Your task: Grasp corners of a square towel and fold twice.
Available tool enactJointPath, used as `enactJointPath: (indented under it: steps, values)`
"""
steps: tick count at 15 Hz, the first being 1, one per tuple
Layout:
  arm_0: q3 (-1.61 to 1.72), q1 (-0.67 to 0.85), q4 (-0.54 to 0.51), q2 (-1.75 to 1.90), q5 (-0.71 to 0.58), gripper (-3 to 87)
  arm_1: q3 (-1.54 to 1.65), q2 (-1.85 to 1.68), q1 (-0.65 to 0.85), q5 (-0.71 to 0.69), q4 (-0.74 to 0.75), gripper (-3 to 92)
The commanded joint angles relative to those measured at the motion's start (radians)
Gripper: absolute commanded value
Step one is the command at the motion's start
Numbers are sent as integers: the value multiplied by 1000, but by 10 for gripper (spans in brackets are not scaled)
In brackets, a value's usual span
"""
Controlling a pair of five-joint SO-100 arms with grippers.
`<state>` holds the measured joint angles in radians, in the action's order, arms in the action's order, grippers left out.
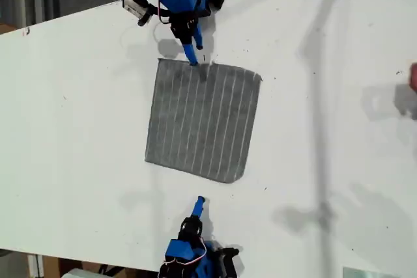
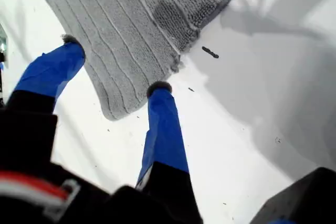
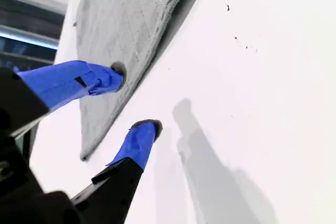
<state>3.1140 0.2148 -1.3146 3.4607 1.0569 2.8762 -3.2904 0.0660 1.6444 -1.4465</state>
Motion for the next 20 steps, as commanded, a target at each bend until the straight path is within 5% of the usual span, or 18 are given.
enactJointPath:
  steps: [1,12,15,17,19,20]
  values:
    - [5,-5,9,6,-8,173,-44,-2,0,-11,-9,285]
    - [5,77,11,6,14,173,-44,-2,0,-11,-9,285]
    - [2,198,3,5,198,172,-44,-2,28,-74,-18,282]
    - [-2,117,-3,6,359,334,-41,-2,77,-155,-25,282]
    - [-6,114,6,6,609,275,-49,-5,74,-146,-26,302]
    - [-6,115,26,6,506,173,-64,-5,41,-166,-3,309]
